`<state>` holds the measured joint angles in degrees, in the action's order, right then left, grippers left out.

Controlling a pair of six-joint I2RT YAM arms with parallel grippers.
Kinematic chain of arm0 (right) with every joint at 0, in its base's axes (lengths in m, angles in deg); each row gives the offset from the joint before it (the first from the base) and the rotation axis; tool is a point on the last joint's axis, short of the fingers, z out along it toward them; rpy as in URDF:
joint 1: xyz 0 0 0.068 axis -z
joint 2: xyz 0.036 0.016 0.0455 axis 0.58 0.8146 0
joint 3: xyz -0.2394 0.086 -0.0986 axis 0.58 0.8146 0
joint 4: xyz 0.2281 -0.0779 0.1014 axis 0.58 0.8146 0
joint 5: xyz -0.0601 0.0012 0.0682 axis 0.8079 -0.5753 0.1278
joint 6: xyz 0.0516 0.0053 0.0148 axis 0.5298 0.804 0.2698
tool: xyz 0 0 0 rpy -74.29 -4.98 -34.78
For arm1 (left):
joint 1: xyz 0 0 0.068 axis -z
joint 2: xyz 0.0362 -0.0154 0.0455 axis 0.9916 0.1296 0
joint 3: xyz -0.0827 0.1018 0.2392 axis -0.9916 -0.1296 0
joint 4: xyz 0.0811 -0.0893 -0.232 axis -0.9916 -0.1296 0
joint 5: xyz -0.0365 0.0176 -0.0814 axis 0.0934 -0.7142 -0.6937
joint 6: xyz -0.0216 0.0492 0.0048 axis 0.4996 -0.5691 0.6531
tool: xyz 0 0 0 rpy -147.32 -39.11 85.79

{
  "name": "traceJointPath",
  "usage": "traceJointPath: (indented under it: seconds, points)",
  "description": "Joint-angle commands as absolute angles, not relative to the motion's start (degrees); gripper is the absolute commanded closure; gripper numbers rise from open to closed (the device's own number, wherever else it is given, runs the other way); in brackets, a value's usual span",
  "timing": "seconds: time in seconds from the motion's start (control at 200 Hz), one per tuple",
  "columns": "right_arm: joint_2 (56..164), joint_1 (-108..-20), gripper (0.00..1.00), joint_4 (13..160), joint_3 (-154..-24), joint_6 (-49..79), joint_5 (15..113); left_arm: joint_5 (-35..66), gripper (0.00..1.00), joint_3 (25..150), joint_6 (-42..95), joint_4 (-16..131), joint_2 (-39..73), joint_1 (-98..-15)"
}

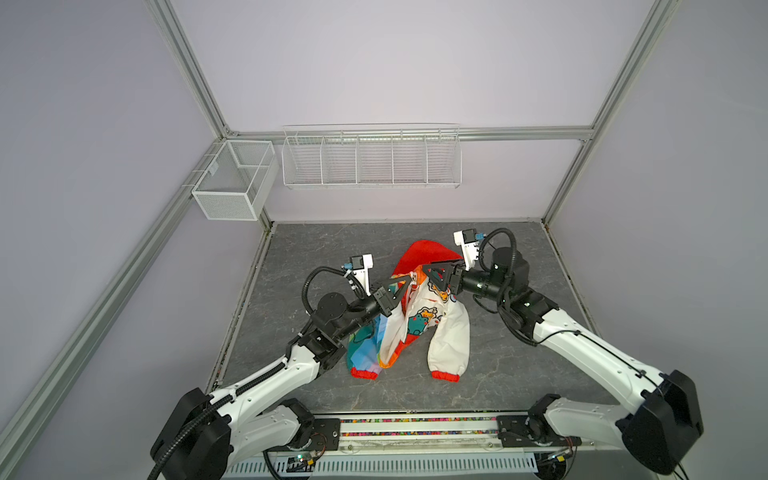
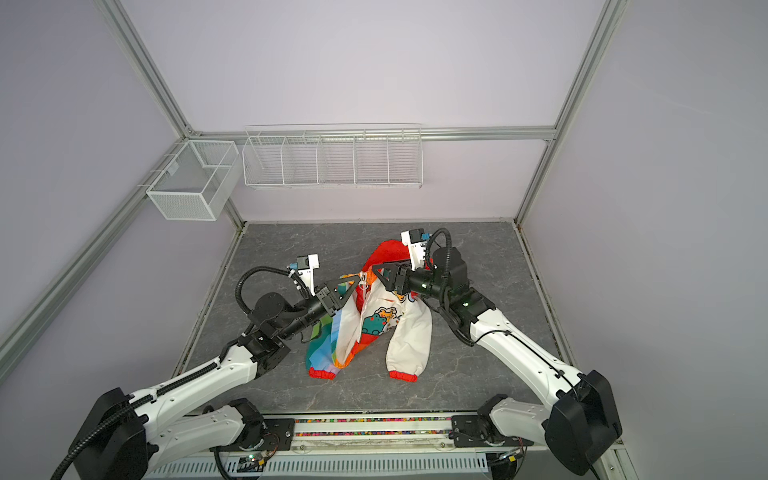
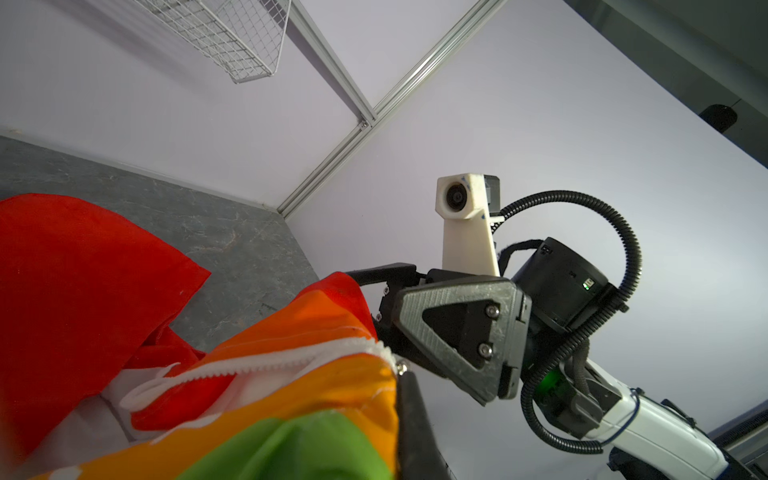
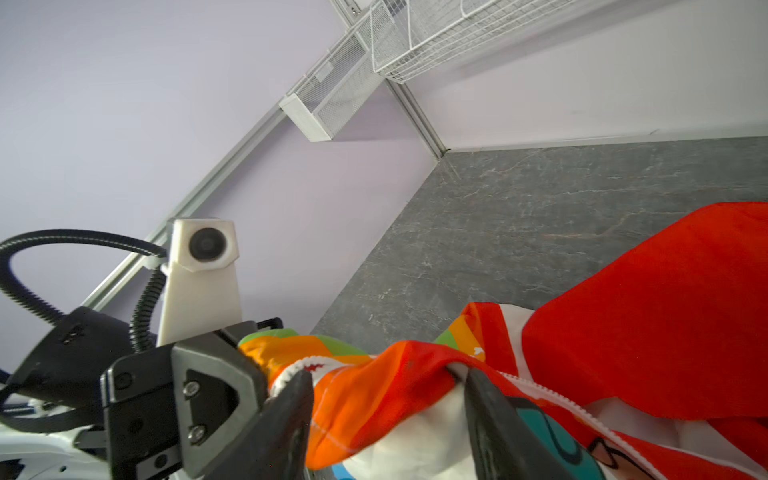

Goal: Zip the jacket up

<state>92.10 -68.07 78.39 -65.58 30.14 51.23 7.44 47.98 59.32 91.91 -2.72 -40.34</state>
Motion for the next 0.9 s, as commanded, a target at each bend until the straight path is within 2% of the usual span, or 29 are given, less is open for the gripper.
traceJointPath:
  seconds: [0.0,0.25,0.48,0.695,0.895]
  points:
    - [90.66,-67.45,0.38,84.57,-65.53,26.59,54.21,6.35,1.00,47.80,60.49,89.28,-3.79,-40.76]
    - [85.03,-67.14,0.37,95.07,-65.75,22.35,61.75,6.60,1.00,48.71,59.79,88.36,-3.98,-41.07]
    - [83.70,-68.02,0.46,106.45,-70.12,20.21,59.57,7.45,1.00,49.28,59.12,87.41,-4.16,-41.24]
    - [85.55,-76.53,0.51,117.01,-77.64,9.60,68.46,7.20,1.00,51.75,58.35,82.72,-4.33,-41.42]
    - [87.38,-82.15,0.50,119.55,-81.83,2.51,74.10,7.31,1.00,54.33,58.46,75.63,-5.70,-41.42]
